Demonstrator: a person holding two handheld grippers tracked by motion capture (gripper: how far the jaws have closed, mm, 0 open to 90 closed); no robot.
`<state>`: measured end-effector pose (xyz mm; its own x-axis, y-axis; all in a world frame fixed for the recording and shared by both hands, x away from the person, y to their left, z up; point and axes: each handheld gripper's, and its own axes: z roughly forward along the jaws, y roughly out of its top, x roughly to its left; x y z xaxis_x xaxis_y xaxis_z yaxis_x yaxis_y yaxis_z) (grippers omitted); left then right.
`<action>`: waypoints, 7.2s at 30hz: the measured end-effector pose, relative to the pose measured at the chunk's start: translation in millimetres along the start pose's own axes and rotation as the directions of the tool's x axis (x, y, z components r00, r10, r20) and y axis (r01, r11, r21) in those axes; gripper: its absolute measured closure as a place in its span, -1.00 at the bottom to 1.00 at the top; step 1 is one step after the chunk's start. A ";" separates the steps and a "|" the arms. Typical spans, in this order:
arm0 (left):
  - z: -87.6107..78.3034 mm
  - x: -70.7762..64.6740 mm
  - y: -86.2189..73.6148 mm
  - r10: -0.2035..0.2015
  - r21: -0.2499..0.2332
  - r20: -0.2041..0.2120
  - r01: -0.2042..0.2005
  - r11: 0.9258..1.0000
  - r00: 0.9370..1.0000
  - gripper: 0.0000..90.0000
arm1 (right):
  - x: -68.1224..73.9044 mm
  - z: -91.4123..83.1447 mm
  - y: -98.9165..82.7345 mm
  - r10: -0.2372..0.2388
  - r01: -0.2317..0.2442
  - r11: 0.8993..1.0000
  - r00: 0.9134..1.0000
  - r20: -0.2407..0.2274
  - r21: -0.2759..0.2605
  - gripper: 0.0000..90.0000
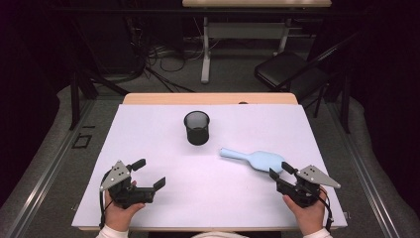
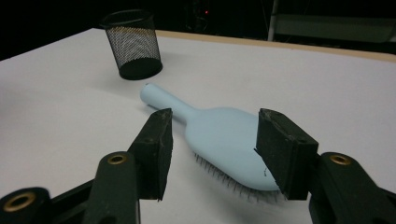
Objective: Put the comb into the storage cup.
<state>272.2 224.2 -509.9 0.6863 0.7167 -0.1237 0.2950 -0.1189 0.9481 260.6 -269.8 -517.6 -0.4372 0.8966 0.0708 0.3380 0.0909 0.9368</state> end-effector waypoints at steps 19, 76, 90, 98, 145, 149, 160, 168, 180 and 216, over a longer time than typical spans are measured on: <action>-0.7 0.5 -1.4 -0.011 -0.006 -0.031 0.011 1.000 0.999 -0.92 | 6.6 22.4 11.9 0.044 -0.044 0.996 0.999 0.000 0.076 0.56; -0.7 0.6 -2.6 -0.005 0.004 -0.039 0.006 1.000 0.999 -0.90 | 31.1 174.7 70.6 -0.010 0.019 0.891 1.000 -0.022 0.453 1.00; -0.1 1.2 -3.0 -0.006 0.008 -0.035 0.006 1.000 0.999 -0.90 | 36.8 198.2 65.3 -0.038 0.044 0.855 0.999 -0.023 0.517 1.00; 0.5 1.5 -3.3 -0.006 0.011 -0.033 0.007 1.000 0.999 -0.90 | 35.5 205.7 60.8 -0.028 0.026 0.840 1.000 -0.004 0.541 1.00; 1.0 4.2 -4.5 -0.021 0.016 -0.039 0.022 1.000 0.999 -0.87 | 49.1 207.9 48.3 -0.012 0.059 0.782 0.997 -0.079 0.621 1.00; 1.5 3.7 -4.5 -0.020 0.016 -0.040 0.020 1.000 0.999 -0.87 | 54.4 202.9 44.5 -0.021 0.075 0.790 0.995 -0.096 0.608 1.00; 1.3 3.6 -4.6 -0.020 0.015 -0.044 0.021 1.000 0.999 -0.87 | 62.8 183.9 35.2 -0.038 0.115 0.789 0.990 -0.139 0.604 1.00; 1.2 3.3 -4.5 -0.019 0.014 -0.045 0.020 1.000 0.999 -0.87 | 66.9 167.2 28.5 -0.062 0.148 0.793 0.985 -0.163 0.591 1.00; 1.5 2.9 -4.6 -0.016 0.018 -0.043 0.017 1.000 0.999 -0.87 | 69.3 140.6 18.1 -0.052 0.148 0.810 0.982 -0.182 0.568 1.00; 1.1 2.0 -4.7 -0.015 0.017 -0.047 0.015 1.000 0.999 -0.87 | 67.2 72.8 -1.2 -0.119 0.206 0.818 0.974 -0.192 0.537 1.00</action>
<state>272.9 225.4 -515.0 0.6503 0.7496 -0.1237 0.3169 -0.1196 0.9409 291.5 -178.1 -539.0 -0.6259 0.7796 0.0228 0.6338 0.4914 0.5973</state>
